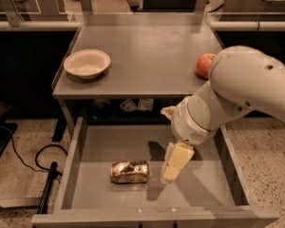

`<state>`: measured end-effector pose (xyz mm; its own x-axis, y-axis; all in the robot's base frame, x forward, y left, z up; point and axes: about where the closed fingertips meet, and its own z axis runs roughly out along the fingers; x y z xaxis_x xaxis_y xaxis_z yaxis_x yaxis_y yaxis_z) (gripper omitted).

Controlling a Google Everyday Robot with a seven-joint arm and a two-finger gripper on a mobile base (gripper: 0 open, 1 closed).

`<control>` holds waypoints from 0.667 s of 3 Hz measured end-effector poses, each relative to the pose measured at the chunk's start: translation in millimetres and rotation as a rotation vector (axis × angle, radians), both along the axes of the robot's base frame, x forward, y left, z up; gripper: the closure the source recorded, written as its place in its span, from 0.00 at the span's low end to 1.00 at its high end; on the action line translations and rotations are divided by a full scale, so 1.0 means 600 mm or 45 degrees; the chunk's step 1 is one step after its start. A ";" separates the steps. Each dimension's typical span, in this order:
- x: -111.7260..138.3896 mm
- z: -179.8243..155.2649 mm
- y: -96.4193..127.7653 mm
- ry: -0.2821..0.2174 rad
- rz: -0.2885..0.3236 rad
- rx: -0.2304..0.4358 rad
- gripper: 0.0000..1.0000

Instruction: Pick orange can from top drawer and place on counter

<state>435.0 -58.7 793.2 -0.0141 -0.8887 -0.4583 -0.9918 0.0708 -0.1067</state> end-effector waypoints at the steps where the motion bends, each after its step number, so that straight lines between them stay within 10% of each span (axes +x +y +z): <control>1: -0.022 -0.058 0.047 0.045 0.042 0.028 0.00; 2: -0.022 -0.058 0.048 0.047 0.043 0.029 0.00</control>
Offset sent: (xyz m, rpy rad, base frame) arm -0.0206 0.0414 -0.0436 0.0547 0.0746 0.0635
